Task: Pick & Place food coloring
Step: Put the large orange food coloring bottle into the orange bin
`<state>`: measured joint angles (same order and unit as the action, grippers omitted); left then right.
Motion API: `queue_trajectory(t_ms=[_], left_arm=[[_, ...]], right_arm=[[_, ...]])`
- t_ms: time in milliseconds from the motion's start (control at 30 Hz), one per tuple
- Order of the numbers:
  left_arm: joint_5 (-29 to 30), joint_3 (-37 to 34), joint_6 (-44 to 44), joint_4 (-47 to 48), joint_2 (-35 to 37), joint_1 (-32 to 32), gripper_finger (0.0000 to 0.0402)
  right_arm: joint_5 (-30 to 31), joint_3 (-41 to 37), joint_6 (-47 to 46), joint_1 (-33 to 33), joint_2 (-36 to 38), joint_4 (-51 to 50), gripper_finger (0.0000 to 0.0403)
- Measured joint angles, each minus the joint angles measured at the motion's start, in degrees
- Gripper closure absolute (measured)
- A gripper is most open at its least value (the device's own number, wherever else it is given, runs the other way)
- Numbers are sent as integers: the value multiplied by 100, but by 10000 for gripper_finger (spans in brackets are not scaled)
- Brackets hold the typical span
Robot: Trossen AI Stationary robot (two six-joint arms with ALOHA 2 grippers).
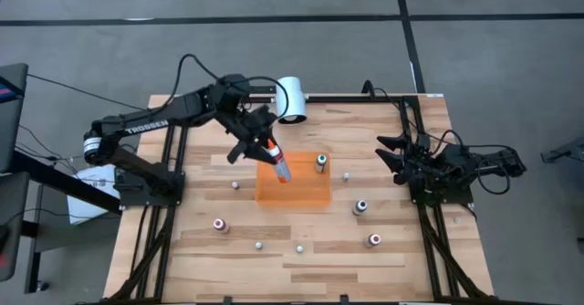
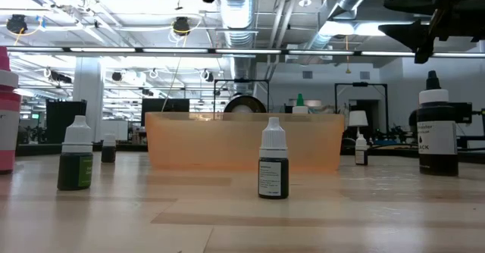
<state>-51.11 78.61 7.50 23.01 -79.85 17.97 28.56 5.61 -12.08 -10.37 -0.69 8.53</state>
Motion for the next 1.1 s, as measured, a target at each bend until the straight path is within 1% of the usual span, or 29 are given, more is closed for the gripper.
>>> queue_trajectory(t_ms=[133, 267, 333, 400, 600, 667, 767, 800, 900, 1100], left_arm=[[-121, 0, -4, -185, 0, -137, 249], [-113, 0, -4, -186, 0, -198, 247], [15, 0, 7, -182, 0, -196, 248], [556, 0, 92, -137, 0, -196, 249], [2982, 2, 246, 537, -75, -344, 248], [3626, -7, 421, 857, -141, -400, 247], [4542, -1, 727, 957, -336, -524, 248], [4781, -2, 814, 1046, -411, -563, 248], [5227, 2, 1026, 897, -706, -668, 247], [5680, -2, 1276, 659, -1405, -838, 247]], right_arm=[[-2, 0, 0, 2, 0, -2, 163], [-2, 0, 0, 2, 0, -2, 163], [-2, 0, 0, 0, 0, -2, 163], [-2, 0, -2, 0, 0, 0, 163], [-2, 0, -2, 1, 0, -1, 163], [0, 0, -2, 1, 0, 0, 163], [-2, 0, -3, 0, 0, -1, 163], [1, 0, -8, 0, 0, 2, 163], [0, -2, -11, 0, 4, -52, 163], [-1, -2, -59, 0, -2, -58, 163]])
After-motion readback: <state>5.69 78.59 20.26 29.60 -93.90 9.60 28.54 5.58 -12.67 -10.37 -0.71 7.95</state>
